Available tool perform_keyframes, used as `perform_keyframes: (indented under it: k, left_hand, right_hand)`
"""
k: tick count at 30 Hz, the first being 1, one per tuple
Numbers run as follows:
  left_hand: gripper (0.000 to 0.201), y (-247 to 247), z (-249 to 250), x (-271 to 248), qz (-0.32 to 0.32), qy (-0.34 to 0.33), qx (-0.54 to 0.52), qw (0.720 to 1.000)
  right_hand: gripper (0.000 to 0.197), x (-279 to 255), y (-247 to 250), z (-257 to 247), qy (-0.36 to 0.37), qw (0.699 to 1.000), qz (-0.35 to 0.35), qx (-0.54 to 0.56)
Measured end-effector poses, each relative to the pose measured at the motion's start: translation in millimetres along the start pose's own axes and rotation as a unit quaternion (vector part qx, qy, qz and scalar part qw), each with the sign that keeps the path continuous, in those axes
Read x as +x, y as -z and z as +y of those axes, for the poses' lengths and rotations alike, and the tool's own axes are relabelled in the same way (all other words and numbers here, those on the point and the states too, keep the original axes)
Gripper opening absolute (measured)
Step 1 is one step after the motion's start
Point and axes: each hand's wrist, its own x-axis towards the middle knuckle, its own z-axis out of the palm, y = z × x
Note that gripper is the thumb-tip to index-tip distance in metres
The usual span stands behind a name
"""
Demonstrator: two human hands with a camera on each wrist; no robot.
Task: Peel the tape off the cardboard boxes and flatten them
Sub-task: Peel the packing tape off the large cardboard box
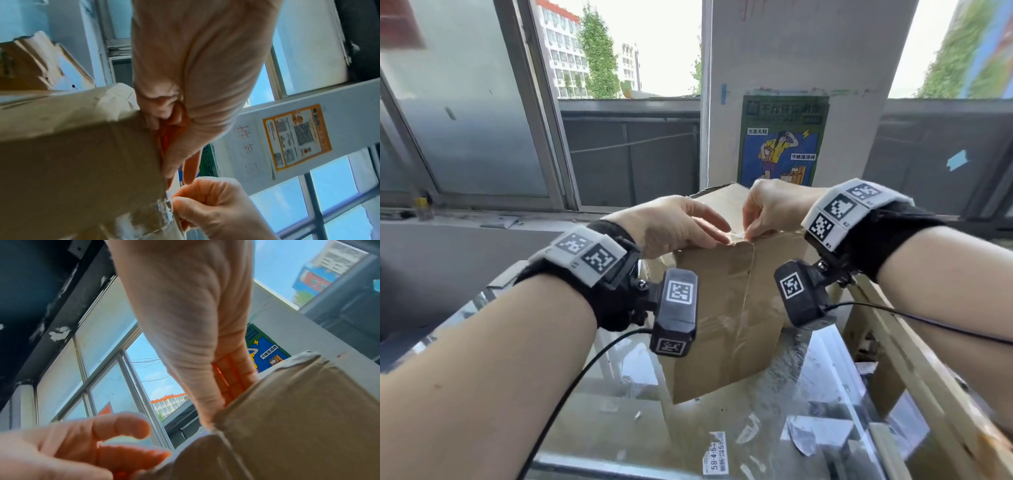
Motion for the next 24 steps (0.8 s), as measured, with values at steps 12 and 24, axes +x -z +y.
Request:
perform_keyframes:
  k: [12,24]
  left_hand:
    - [0.012,-39.6,12.2,-3.7,0.049,-0.052,0.327,0.942]
    - [0.051,-48.1,11.9,0.3,-0.019,-0.015,0.316,0.948]
  right_hand:
    - [0.032,0.3,9.1,7.5,-0.116,0.989,-0.087,0.002]
    - [0.034,-11.4,16.2,19.9,-0.105,0.986,-0.123,-0.043]
